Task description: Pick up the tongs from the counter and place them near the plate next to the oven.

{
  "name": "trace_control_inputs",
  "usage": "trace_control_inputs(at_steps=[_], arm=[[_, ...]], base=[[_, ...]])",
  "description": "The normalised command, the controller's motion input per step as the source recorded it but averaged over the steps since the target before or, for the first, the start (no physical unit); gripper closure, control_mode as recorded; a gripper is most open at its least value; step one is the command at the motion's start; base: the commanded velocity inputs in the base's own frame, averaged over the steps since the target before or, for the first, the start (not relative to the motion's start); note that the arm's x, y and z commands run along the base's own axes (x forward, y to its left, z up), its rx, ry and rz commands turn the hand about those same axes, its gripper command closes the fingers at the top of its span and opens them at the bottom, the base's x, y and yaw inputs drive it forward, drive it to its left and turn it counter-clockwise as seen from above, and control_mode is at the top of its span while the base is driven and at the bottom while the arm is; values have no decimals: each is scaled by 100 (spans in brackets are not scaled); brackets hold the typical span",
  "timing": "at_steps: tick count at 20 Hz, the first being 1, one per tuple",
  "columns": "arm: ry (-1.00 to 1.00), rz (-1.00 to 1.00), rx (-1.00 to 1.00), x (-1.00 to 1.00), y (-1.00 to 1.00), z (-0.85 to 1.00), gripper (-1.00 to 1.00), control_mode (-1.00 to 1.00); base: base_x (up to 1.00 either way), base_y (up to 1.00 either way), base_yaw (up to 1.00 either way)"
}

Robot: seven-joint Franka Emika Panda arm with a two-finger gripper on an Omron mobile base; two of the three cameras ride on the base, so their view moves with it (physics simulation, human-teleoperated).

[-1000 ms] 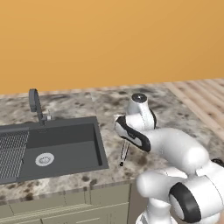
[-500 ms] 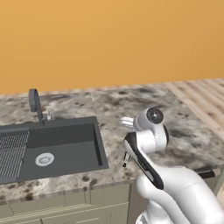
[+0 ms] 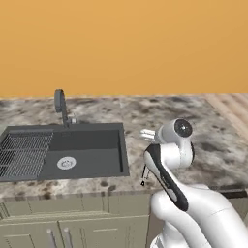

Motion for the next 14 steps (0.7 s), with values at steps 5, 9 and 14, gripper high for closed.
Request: trace_control_inputs(at_steps=[5, 9, 14], arm=[[0, 0, 0, 0, 0, 0, 100, 100], [0, 0, 0, 0, 0, 0, 100, 100], [0, 0, 0, 0, 0, 0, 100, 100]], base=[[-26, 4, 81], [0, 6, 94], [0, 10, 97]])
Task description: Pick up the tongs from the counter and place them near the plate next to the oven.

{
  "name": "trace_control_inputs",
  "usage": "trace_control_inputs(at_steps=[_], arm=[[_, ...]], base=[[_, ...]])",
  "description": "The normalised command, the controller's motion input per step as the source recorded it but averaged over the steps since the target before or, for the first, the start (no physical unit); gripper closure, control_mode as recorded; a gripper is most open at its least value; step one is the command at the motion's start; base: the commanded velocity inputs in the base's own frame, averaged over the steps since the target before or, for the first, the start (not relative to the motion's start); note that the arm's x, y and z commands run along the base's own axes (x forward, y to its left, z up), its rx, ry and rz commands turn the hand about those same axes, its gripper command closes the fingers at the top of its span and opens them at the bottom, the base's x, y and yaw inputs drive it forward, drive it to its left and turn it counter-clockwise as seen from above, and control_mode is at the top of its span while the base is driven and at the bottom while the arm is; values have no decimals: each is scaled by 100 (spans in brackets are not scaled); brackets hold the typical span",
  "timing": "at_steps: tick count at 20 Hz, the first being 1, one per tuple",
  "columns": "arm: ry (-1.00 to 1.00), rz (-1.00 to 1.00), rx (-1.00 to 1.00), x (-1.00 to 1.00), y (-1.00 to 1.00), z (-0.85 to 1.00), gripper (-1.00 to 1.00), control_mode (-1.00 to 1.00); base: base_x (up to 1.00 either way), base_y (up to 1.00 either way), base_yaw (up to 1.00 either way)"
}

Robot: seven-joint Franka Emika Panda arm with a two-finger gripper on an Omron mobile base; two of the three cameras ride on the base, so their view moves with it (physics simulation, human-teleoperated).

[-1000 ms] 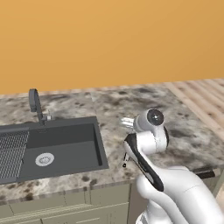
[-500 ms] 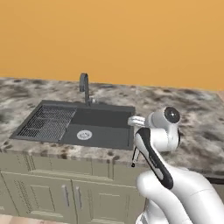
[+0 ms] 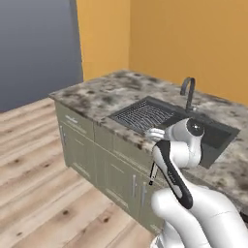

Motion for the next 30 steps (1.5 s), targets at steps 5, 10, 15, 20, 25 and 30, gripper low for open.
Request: trace_control_inputs(at_steps=[5, 10, 15, 20, 25, 30], arm=[[0, 0, 0, 0, 0, 0, 100, 100], [0, 0, 0, 0, 0, 0, 100, 100], [0, 0, 0, 0, 0, 0, 100, 100], [0, 0, 0, 0, 0, 0, 100, 100], [0, 0, 0, 0, 0, 0, 100, 100], [0, 0, 0, 0, 0, 0, 100, 100]], base=[[0, 0, 100], [0, 0, 99], [28, 0, 89], [80, -5, 74], [100, -7, 66], [92, -4, 70]])
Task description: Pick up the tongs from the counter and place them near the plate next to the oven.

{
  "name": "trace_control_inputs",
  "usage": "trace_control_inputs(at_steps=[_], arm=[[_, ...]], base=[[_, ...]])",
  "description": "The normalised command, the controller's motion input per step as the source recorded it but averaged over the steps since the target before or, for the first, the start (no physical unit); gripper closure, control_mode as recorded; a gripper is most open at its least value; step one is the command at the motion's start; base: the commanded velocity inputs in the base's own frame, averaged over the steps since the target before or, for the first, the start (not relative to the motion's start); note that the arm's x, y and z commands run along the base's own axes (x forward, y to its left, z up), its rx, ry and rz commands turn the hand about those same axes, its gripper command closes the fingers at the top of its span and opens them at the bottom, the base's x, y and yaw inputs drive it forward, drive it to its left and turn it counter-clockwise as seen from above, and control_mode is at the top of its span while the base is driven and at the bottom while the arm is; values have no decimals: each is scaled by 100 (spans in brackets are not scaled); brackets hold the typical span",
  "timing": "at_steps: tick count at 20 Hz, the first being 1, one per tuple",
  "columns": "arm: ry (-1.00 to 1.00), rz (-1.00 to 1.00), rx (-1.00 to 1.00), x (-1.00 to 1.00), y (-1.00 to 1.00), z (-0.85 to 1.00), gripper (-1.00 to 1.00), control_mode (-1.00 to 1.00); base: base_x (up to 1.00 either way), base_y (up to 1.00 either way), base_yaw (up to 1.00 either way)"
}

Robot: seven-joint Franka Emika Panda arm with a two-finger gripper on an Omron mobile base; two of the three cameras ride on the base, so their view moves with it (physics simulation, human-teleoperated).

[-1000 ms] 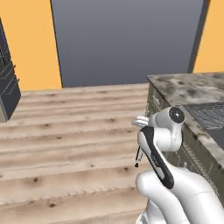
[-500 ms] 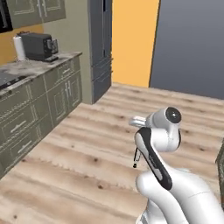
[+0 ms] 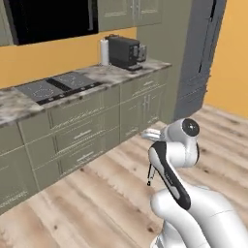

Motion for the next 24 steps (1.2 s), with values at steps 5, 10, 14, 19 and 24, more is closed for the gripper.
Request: trace_control_inputs(at_steps=[5, 10, 14, 19, 24], arm=[[0, 0, 0, 0, 0, 0, 100, 100], [0, 0, 0, 0, 0, 0, 100, 100], [0, 0, 0, 0, 0, 0, 100, 100], [0, 0, 0, 0, 0, 0, 100, 100], [0, 0, 0, 0, 0, 0, 100, 100]], base=[[70, -1, 76], [95, 3, 57], [100, 24, 34], [100, 58, 20], [100, 95, 15]])
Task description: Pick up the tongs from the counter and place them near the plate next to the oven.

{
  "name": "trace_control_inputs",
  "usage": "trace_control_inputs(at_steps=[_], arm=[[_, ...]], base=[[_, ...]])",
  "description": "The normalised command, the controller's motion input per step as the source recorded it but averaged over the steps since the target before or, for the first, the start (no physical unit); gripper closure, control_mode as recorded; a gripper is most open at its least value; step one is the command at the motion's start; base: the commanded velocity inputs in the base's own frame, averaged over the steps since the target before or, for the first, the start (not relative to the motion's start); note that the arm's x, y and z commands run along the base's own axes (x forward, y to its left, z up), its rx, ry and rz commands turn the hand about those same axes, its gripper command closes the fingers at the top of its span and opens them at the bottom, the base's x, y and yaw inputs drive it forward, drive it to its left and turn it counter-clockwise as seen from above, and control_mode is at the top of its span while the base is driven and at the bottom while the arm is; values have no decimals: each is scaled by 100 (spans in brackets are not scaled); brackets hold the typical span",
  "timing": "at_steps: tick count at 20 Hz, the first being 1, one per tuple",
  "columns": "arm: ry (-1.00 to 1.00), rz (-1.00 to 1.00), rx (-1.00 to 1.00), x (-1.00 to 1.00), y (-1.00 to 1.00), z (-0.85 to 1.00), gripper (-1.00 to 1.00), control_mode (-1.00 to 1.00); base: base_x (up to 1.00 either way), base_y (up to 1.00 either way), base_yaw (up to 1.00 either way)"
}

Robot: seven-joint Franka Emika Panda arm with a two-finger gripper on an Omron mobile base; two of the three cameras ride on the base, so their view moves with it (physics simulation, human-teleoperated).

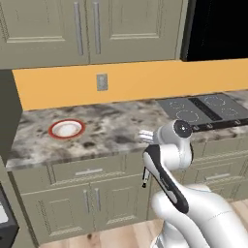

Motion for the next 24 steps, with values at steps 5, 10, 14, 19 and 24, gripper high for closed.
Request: trace_control_inputs(at_steps=[5, 10, 14, 19, 24], arm=[[0, 0, 0, 0, 0, 0, 100, 100], [0, 0, 0, 0, 0, 0, 100, 100], [4, -1, 0, 38, -3, 0, 100, -100], [19, -1, 0, 89, 15, -15, 100, -100], [20, -1, 2, 73, 13, -8, 100, -100]], base=[[100, 62, 11], [100, 14, 3], [50, 0, 0], [0, 0, 0], [0, 0, 0]])
